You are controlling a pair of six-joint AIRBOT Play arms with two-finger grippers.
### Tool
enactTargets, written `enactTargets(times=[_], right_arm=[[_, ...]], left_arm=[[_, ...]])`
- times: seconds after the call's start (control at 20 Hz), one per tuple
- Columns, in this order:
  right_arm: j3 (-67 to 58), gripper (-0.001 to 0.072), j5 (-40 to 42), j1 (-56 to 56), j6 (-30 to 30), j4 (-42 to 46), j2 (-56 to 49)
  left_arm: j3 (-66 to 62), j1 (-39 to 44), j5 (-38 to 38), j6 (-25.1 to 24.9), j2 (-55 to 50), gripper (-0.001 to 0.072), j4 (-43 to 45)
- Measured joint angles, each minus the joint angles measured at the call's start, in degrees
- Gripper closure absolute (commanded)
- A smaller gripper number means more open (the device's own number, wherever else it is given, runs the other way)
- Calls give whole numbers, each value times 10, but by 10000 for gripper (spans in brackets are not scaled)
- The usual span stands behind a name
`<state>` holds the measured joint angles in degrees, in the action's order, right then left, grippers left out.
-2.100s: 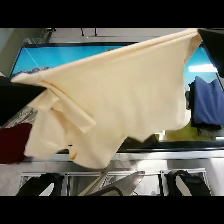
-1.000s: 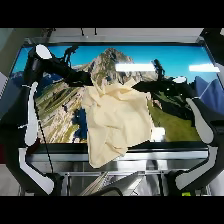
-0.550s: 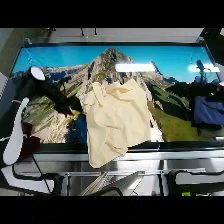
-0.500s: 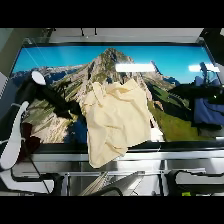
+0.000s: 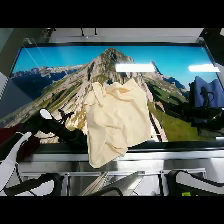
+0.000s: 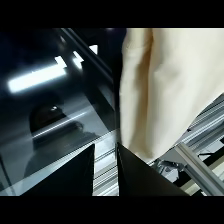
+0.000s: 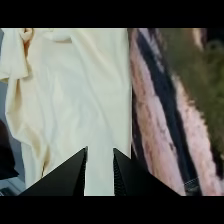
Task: Fold the shirts.
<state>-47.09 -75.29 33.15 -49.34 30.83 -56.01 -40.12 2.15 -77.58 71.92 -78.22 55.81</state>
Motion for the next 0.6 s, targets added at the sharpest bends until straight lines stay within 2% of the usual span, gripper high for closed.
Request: enactTargets(times=[0.25,0.3,0.35,0.6], right_arm=[[14,511,-1,2,0,0,4],[14,511,-1,2,0,0,4],[15,511,-1,2,0,0,5],[16,512,-2,2,0,0,5]], left_arm=[[19,0,22,-46,-46,507,-64],[20,0,26,-56,-56,390,-78],[21,0,27,-63,-64,335,-92],[23,0,28,-81,-98,344,-132]])
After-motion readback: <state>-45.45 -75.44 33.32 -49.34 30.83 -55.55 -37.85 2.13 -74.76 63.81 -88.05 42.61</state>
